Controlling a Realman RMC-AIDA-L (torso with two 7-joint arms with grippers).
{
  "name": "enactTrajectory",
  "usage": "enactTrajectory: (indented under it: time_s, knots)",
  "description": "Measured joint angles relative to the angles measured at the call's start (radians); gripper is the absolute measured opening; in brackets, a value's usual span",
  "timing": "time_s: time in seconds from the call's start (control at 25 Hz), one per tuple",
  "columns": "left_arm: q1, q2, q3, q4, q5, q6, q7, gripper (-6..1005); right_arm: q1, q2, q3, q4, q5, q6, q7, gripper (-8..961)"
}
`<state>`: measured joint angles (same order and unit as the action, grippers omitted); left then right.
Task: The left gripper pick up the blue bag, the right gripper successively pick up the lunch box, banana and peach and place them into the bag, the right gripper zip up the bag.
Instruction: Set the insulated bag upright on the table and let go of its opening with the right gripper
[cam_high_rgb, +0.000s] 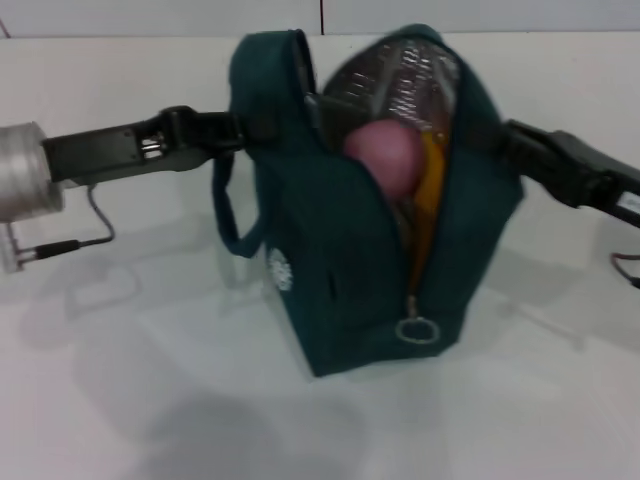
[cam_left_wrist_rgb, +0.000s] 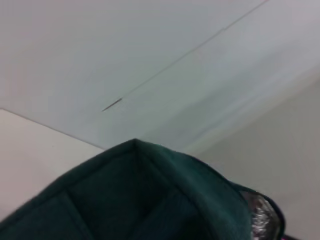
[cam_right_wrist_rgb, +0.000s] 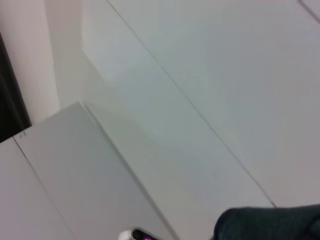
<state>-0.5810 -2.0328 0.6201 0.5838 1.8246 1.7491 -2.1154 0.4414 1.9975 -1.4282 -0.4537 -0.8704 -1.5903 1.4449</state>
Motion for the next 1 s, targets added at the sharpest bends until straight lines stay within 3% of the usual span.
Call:
enactTrajectory:
  time_s: [0.24,0.48,1.0]
  knots:
    - [-0.043,-0.016,0.036,-0.035,0.037,-0.044,0.028,104,-0.033,-0.024,0.017,-0.001,-0.003,-0.036,-0.024,142]
    - [-0.058,-0.02,0.052,-0.072,0.053,-0.058,0.023,105,-0.035,-0.015,0.018,0.006,-0.018,-0.04,-0.06,106]
    - [-0.008,-0.015,0.055,-0.073,0.066,-0.092,0.019,107,-0.06,-0.014,0.023,0.005,-0.066,-0.057,-0.119,81]
